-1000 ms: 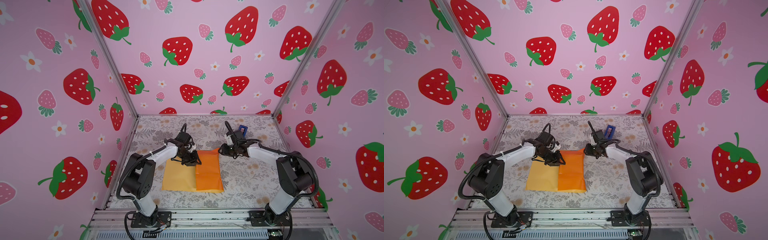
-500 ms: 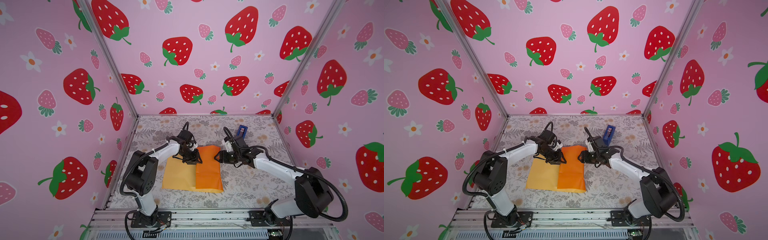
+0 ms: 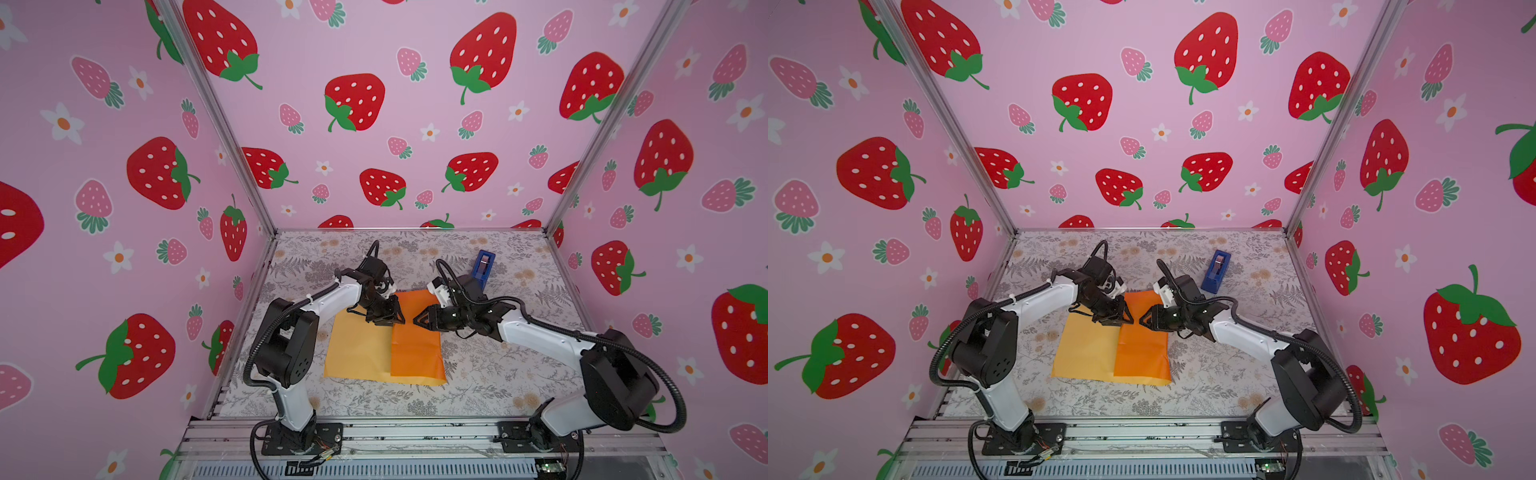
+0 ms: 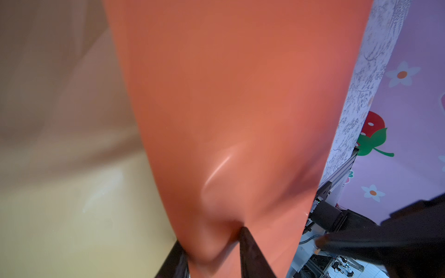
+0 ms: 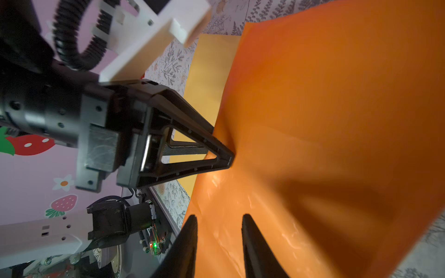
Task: Wrap a gift box in wrapping paper
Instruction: Fold the wrapping paper for the gift box.
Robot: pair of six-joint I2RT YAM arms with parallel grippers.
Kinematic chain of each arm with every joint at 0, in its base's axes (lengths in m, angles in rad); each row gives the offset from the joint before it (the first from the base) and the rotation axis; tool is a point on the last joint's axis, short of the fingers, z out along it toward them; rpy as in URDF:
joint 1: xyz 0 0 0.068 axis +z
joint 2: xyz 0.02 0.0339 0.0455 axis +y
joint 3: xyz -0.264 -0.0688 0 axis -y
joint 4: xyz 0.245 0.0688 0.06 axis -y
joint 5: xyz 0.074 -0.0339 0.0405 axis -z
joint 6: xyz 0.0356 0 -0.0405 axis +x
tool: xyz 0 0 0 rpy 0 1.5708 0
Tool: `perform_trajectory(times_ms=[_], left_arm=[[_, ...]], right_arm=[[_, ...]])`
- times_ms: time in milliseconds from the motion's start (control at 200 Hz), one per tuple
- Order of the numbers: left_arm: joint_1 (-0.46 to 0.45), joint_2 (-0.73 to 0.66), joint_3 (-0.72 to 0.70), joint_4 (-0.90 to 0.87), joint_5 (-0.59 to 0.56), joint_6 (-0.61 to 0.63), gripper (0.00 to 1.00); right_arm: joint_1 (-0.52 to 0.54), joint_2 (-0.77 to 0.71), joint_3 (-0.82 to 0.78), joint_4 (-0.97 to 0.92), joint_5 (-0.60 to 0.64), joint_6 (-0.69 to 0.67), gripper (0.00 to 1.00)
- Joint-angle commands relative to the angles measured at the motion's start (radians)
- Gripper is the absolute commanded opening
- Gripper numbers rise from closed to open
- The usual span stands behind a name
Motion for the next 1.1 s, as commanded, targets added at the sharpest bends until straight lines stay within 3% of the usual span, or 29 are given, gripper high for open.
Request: perform_trajectory(times_ms=[0,335,590,700,850,1096], left_arm=[[-0.003,0.022,0.035,-0.026,-0.042,0.016,0.35],[0.02,-0.05,0.062,-0.102,-0.176,0.036,0.47],[0.044,-0.152,0.052,-0.176,-0.268,0.035,0.48],[0.143,-0.154,0.001,-0.184,-0.223,0.049,0.48],[0.291,-0.107,-0.001,-0.233,-0.185,0.169,0.49],[0.49,0.013,0.022,-0.276,-0.154,0.307,0.64]], right_arm=[[0.004,0.032,-0.028,0.056,-0.039,0.017,0.32],[0.004,0.088,-0.064,0.0,0.046,-0.004,0.27],[0.003,0.082,-0.076,0.012,0.045,-0.001,0.27],[0.004,0.082,-0.076,0.015,0.04,-0.004,0.27],[0.004,0.082,-0.076,0.012,0.034,-0.014,0.27],[0.003,0.083,-0.078,0.015,0.028,-0.025,0.27]])
